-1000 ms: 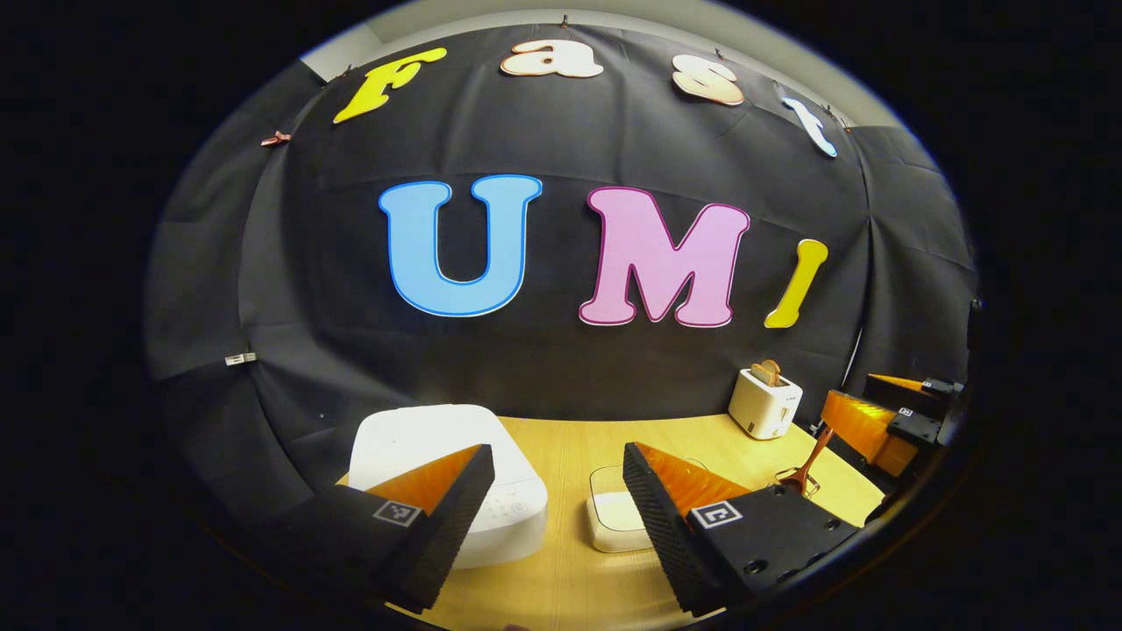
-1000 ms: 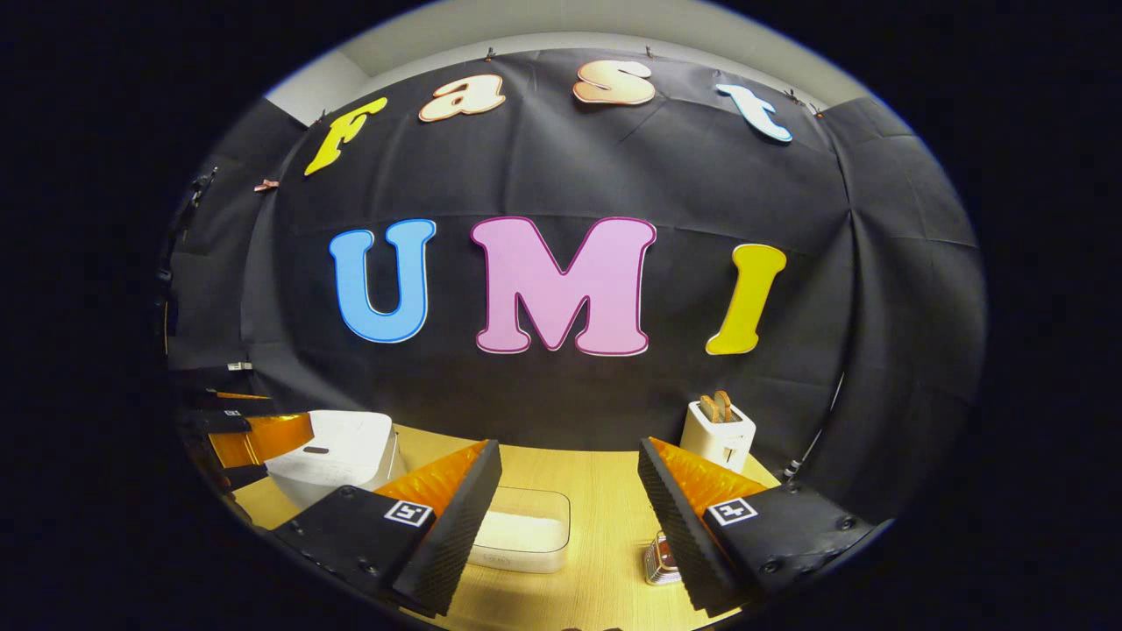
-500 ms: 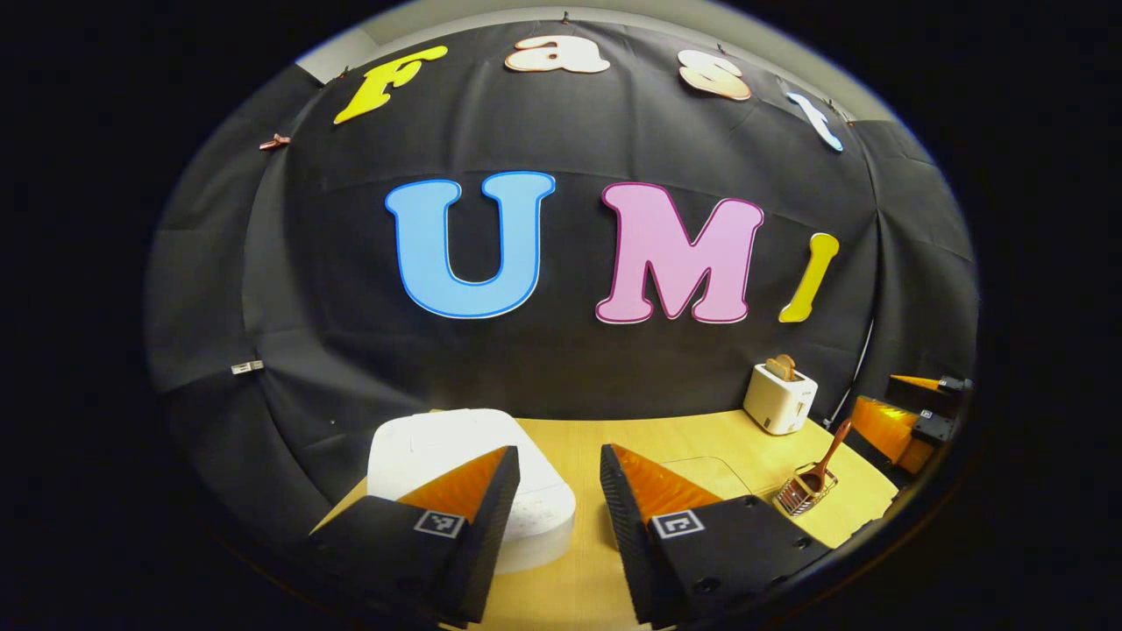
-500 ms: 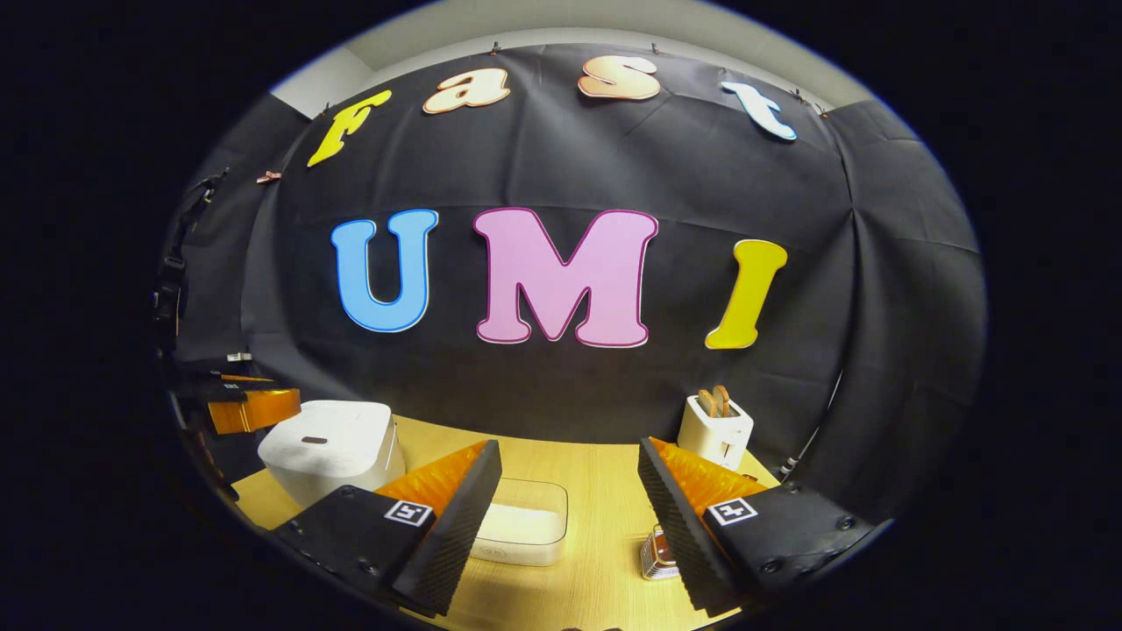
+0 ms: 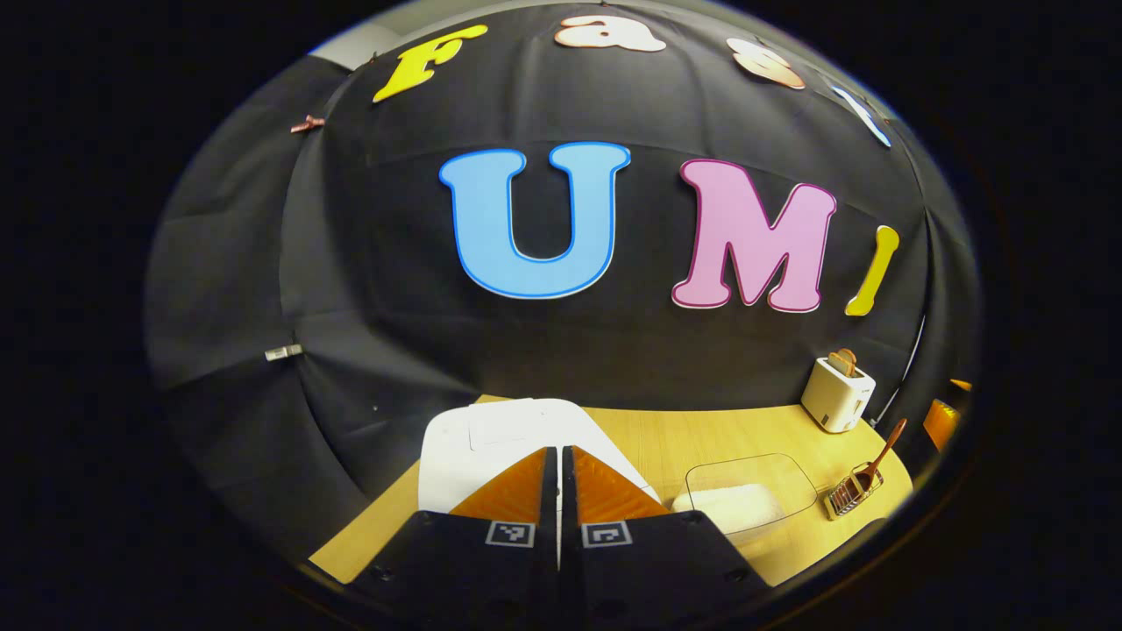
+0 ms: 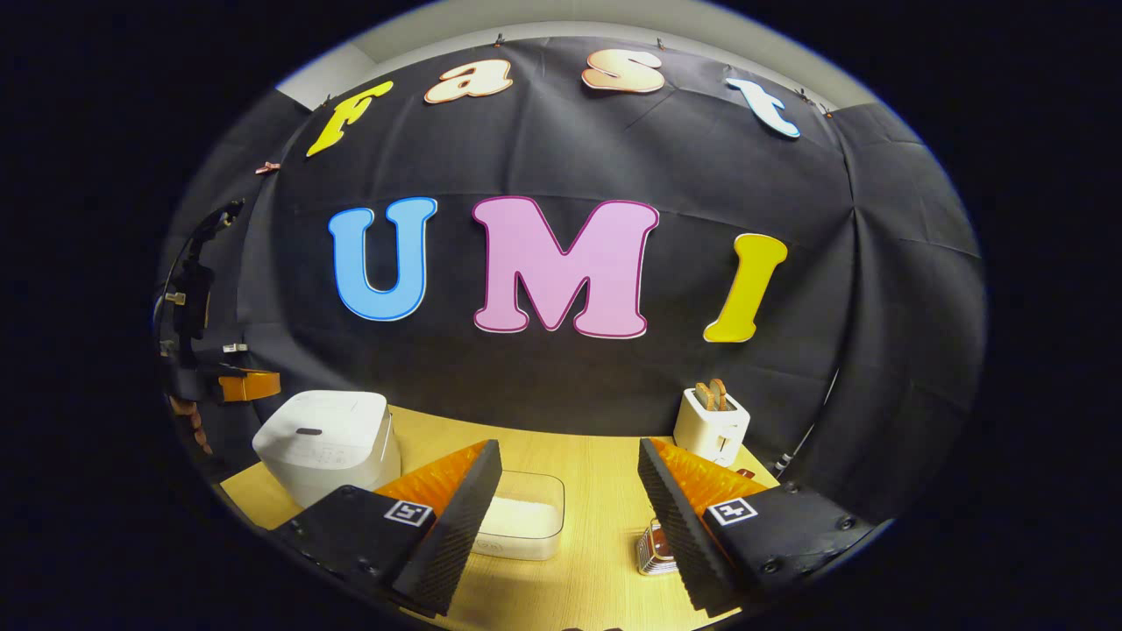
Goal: Close the left gripper, press the button to open the rice cooker; take a wooden spoon from the chopstick holder with the right hand, scoop a spoonful of rice and pour it into the rice cooker, then put the wooden spoon back into the chopstick holder.
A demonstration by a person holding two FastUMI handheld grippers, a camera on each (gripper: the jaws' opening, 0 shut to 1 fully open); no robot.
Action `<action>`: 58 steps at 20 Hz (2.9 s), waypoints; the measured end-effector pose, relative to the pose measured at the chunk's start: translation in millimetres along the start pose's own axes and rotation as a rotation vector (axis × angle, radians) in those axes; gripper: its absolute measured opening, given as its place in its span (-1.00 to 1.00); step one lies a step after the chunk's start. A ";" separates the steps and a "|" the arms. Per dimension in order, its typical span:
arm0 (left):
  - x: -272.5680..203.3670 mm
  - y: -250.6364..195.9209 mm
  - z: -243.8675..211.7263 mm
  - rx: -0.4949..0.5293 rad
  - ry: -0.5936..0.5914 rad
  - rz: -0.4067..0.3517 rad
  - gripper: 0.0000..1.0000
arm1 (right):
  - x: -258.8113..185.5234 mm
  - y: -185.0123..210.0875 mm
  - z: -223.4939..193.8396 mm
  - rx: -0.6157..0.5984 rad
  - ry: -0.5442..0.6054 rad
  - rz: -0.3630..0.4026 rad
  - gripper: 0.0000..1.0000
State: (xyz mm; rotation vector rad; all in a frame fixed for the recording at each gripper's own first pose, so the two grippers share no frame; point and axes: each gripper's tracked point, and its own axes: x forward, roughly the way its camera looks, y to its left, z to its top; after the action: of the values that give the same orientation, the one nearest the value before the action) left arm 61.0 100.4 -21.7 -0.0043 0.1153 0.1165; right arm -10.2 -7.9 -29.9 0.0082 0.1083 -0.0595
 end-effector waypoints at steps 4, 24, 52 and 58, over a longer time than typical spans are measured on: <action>31.1 11.2 -25.2 -0.055 0.103 -0.033 -0.89 | 0.7 -5.7 -5.3 -0.003 0.022 -0.022 0.95; 69.6 15.1 -87.1 -0.190 0.407 -0.013 -0.87 | 1.8 -23.6 -20.3 0.010 0.063 -0.077 0.95; 20.9 1.8 51.5 -0.057 0.059 -0.012 -0.89 | -2.0 -56.5 -16.6 0.034 0.040 -0.130 0.95; -17.5 -14.3 36.8 -0.104 0.000 -0.032 -0.89 | 11.3 -77.1 -29.4 0.059 0.069 -0.141 0.95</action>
State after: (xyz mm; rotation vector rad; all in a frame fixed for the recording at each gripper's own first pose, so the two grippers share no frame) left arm 49.7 84.6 16.8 -0.1100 0.1090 0.0908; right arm -6.9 -85.2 -60.7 0.0619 0.1755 -0.2036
